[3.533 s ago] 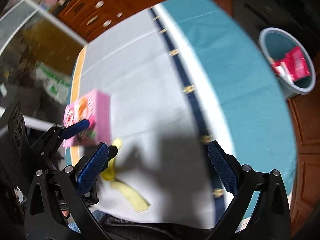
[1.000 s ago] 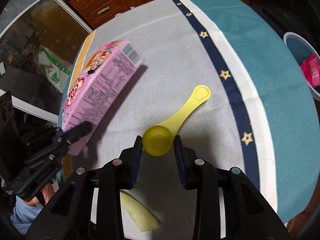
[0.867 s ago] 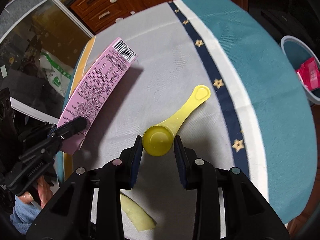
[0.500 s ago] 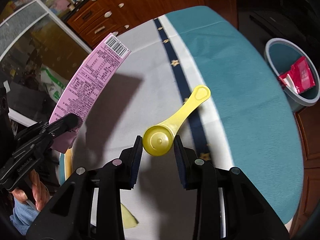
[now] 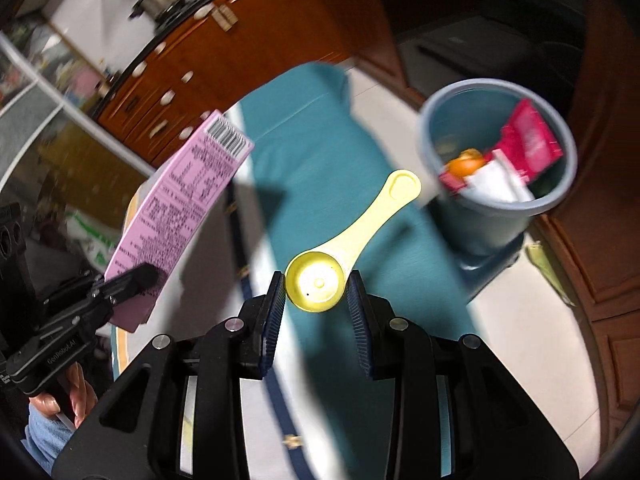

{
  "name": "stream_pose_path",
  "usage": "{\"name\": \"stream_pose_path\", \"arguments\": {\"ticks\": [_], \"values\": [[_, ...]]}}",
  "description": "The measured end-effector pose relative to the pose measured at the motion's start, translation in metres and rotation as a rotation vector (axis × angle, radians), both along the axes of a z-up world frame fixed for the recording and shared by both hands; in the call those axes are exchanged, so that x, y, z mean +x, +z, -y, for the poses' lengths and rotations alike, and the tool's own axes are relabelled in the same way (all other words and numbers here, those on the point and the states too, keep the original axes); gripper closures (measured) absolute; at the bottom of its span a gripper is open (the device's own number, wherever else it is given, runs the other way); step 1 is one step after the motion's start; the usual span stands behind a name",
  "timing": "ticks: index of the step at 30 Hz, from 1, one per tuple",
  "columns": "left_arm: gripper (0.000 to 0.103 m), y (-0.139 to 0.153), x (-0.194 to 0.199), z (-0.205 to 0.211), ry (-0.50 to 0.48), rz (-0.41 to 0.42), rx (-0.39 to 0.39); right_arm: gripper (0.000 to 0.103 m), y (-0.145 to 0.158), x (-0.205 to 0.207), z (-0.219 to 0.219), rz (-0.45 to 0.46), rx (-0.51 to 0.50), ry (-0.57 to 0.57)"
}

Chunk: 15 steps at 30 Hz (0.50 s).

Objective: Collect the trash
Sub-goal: 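Carry pink box and yellow spoon over the teal bin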

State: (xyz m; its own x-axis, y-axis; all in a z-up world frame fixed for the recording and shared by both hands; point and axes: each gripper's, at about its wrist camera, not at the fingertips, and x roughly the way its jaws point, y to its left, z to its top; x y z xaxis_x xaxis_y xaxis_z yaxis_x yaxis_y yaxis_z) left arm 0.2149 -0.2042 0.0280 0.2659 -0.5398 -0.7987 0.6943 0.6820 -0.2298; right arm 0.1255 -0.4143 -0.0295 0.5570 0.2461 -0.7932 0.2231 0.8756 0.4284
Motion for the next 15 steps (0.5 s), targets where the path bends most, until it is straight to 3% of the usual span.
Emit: {"name": "stream_pose_path", "arguments": {"ticks": [15], "values": [[0.102,-0.012,0.023,0.172,-0.244,-0.013,0.102,0.072,0.009,0.01,0.146,0.058,0.017,-0.235]]}}
